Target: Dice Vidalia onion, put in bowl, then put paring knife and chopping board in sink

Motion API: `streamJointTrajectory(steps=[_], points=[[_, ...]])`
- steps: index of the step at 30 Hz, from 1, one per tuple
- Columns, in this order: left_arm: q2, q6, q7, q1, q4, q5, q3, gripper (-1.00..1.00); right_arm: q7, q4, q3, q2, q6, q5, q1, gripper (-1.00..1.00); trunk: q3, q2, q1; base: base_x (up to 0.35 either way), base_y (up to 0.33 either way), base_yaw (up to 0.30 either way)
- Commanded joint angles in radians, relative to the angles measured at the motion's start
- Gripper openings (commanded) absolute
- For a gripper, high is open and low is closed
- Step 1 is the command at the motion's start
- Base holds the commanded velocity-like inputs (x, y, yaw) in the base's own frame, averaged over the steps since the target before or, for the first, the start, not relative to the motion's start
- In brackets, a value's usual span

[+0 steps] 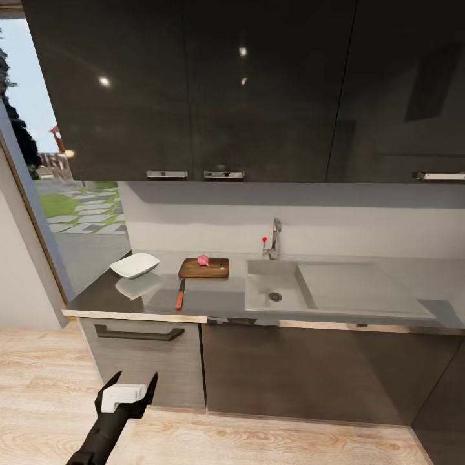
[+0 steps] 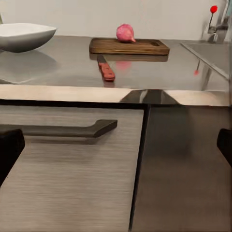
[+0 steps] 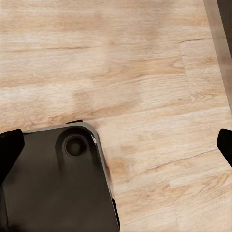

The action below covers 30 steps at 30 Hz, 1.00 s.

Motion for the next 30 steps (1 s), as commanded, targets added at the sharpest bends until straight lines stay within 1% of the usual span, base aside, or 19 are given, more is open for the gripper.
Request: streamJointTrajectory(steps=[1,6,8,11,12,13,14,16,17,19,20,25,26,30], points=[[0.001,0.001,0.003,0.002,-0.006,0.010,-0.002,1.00,-0.002,-0.001,0.000,0.000,-0.002,-0.002,0.001,1.00,0.000,0.000,0.000,0.000,0.000,0.000],[0.002,0.014,0.003,0.007,-0.038,0.010,0.012,1.00,-0.002,-0.001,0.000,0.000,-0.002,-0.002,0.001,1.00,0.000,0.000,0.000,0.000,0.000,0.000],[0.008,0.016,0.003,0.007,-0.054,0.010,0.018,1.00,-0.002,-0.001,0.000,0.000,-0.002,-0.002,0.001,1.00,0.000,0.000,0.000,0.000,0.000,0.000],[0.037,0.019,0.003,0.008,-0.067,0.013,0.024,1.00,-0.002,-0.001,0.000,0.000,-0.002,-0.002,0.001,1.00,0.000,0.000,0.000,0.000,0.000,0.000],[0.057,0.020,0.004,0.008,-0.067,0.017,0.025,1.00,-0.002,-0.001,0.000,0.000,-0.002,-0.002,0.001,1.00,0.000,0.000,0.000,0.000,0.000,0.000],[0.066,0.020,0.004,0.008,-0.065,0.021,0.025,1.00,-0.002,-0.001,0.000,0.000,-0.002,-0.002,0.001,1.00,0.000,0.000,0.000,0.000,0.000,0.000],[0.082,0.021,0.004,0.008,-0.059,0.032,0.025,1.00,-0.002,-0.001,0.000,0.000,-0.002,-0.002,0.001,1.00,0.000,0.000,0.000,0.000,0.000,0.000],[0.094,0.020,0.004,0.008,-0.049,0.050,0.026,1.00,-0.002,-0.001,0.000,0.000,-0.002,-0.002,0.001,1.00,0.000,0.000,0.000,0.000,0.000,0.000],[0.102,0.020,0.004,0.008,-0.038,0.070,0.026,1.00,-0.002,-0.001,0.000,0.000,-0.002,-0.002,0.001,1.00,0.000,0.000,0.000,0.000,0.000,0.000],[0.111,0.019,0.003,0.008,-0.018,0.096,0.027,1.00,-0.002,-0.001,0.000,0.000,-0.002,-0.002,0.001,1.00,0.000,0.000,0.000,0.000,0.000,0.000],[0.114,0.019,0.003,0.008,-0.006,0.107,0.027,1.00,-0.002,-0.001,0.000,0.000,-0.002,-0.002,0.001,1.00,0.000,0.000,0.000,0.000,0.000,0.000],[0.119,0.018,0.003,0.008,0.022,0.124,0.027,1.00,-0.002,-0.001,0.000,0.001,-0.002,-0.002,0.001,1.00,0.000,0.000,0.000,0.000,0.000,0.000],[0.120,0.019,0.003,0.007,0.059,0.128,0.027,1.00,-0.002,-0.001,0.000,0.000,-0.002,-0.002,0.001,1.00,0.000,0.000,0.000,0.000,0.000,0.000],[0.119,0.017,0.002,0.007,0.094,0.130,0.025,1.00,-0.002,-0.001,0.000,0.000,-0.002,-0.002,0.001,1.00,0.000,0.000,0.000,0.000,0.000,0.000]])
